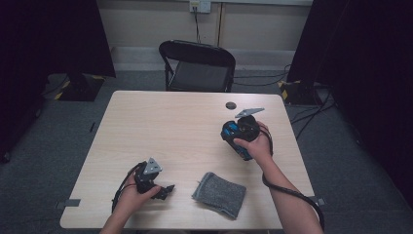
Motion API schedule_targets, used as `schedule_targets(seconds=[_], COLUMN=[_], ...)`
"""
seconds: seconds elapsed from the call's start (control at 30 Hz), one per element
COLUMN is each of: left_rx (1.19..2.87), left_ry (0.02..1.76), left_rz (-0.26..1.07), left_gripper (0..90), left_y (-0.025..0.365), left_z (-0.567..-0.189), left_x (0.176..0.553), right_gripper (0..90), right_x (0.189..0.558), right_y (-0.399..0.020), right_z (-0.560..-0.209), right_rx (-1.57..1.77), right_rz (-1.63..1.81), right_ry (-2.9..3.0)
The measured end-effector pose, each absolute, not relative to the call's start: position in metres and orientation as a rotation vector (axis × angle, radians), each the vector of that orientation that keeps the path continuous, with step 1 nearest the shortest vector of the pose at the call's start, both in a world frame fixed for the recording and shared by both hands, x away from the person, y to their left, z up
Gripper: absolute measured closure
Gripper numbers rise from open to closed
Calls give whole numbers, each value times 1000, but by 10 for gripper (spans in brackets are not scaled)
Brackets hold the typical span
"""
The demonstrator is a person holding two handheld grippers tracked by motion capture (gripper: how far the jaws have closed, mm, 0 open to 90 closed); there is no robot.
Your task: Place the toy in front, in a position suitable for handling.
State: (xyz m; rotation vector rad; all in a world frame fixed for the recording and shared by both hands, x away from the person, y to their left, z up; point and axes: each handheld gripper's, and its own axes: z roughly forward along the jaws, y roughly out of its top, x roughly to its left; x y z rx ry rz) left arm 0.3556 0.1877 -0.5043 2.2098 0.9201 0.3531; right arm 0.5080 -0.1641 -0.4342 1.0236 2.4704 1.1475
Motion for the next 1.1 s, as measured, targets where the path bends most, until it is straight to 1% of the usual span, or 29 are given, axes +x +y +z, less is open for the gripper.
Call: schedule_targets(seconds=[0.03, 0.33, 0.5, 0.8, 1.1], left_rx=[2210, 2210, 2208, 2209, 2209], left_ry=[920, 920, 922, 921, 920], left_rz=[353, 353, 353, 353, 352], left_gripper=[0, 0, 0, 0, 0], left_y=[188, 188, 188, 188, 188], left_z=[-504, -504, -504, -504, -504], left_x=[356, 356, 356, 356, 356], right_gripper=[257, 257, 257, 256, 254], right_x=[509, 512, 515, 518, 520], right_y=[-155, -111, -93, -78, -72], right_z=[-435, -444, -457, -480, -486], right_rx=[1010, 972, 963, 992, 1003], right_rz=[1144, 1111, 1077, 1042, 1018], right_ry=[2485, 2549, 2582, 2588, 2580])
